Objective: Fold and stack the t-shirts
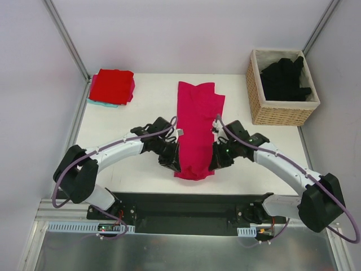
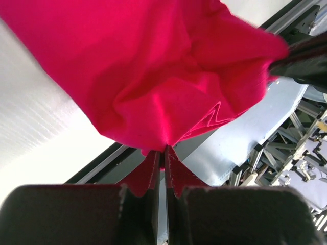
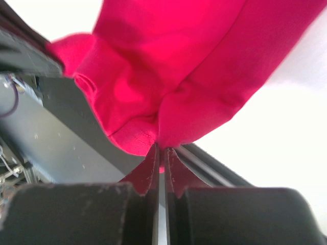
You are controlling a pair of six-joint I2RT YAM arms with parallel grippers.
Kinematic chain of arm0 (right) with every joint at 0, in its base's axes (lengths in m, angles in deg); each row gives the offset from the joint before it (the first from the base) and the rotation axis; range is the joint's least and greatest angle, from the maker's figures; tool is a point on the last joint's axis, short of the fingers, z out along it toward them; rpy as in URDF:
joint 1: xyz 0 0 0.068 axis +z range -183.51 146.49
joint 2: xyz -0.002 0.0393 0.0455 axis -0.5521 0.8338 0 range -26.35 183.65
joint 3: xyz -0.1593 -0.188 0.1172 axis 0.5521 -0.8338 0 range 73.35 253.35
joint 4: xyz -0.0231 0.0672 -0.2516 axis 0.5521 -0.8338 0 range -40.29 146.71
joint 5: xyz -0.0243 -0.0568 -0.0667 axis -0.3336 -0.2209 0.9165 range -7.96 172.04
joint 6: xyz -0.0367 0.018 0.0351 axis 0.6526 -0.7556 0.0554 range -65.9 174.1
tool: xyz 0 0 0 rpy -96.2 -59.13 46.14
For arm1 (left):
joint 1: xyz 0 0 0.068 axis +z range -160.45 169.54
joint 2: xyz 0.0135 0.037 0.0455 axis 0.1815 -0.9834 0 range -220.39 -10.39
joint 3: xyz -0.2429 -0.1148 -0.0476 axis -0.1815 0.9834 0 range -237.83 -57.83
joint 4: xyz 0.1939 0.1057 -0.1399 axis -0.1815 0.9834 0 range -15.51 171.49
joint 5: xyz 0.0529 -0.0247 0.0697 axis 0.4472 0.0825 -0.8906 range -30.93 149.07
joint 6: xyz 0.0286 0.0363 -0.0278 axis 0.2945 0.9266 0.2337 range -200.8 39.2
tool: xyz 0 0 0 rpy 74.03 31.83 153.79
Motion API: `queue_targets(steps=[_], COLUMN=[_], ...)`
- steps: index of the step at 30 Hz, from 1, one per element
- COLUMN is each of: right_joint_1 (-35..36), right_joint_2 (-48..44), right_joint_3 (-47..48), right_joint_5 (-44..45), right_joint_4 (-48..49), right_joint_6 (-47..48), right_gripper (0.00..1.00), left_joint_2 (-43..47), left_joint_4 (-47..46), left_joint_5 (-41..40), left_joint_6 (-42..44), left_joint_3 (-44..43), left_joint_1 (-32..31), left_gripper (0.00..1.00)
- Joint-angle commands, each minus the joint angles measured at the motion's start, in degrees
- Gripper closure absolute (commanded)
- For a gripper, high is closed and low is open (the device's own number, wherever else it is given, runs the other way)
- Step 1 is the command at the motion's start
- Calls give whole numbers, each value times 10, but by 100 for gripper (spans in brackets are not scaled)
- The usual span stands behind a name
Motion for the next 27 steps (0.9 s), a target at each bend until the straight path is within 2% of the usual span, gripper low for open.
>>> queue_targets(steps=[1,5,14,27], right_joint_1=[-71,-137,-159,-199], right_joint_2=[20,73,197,292], right_joint_3=[68,134,235,324], right_joint_5=[-20,-43,-90,-90], right_joint_4=[-57,-76,-85,-85], right_joint_6=[76,145,181,202], right_gripper=[99,99,99,99], left_joint_2=[-28,-59,-129,-239], left_joint_4=[41,50,54,55], left_joint_5=[6,-1,16,39], left_joint_6=[48,57,79,85], left_joint_3=[-57,-99,-181,-309], left_joint_1=[7,31,108,122], left_gripper=[100,100,100,100])
